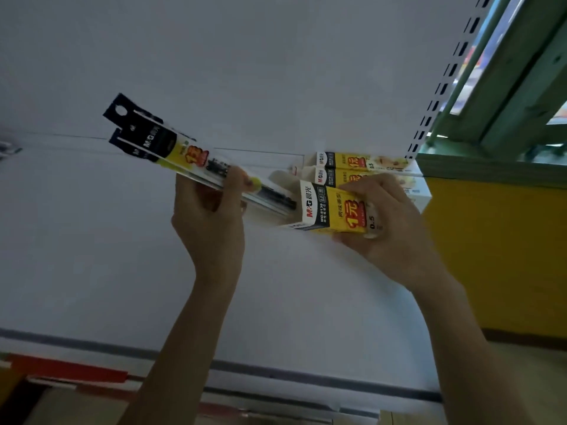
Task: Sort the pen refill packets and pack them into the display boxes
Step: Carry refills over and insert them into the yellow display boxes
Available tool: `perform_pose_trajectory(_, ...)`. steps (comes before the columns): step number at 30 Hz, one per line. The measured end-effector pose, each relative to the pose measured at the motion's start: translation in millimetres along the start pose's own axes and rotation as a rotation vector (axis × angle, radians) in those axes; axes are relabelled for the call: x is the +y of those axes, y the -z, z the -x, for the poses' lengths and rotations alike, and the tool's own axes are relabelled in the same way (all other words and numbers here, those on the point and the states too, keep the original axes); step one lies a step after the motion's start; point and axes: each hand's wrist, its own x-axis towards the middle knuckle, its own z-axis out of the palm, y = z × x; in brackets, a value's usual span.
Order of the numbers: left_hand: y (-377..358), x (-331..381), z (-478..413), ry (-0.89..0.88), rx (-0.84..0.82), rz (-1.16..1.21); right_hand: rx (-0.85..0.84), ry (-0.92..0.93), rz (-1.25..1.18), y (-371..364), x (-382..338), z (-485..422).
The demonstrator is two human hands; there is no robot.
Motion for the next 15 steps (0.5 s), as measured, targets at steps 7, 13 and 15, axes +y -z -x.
perform_pose_trajectory(7,-10,8,11,-0.074,-0.393,-0.397,0.06,-0.114,-0.011,0,1,9)
perform_pose_trajectory(13,-17,14,-10,-0.222,-0.212,-0.348,0.095,-0.134,-0.088,13,4,9)
perform_pose_trajectory(15,-20,14,-11,-0.361,-0.206,-0.414,0.103,-0.137,-0.093,15,7,8)
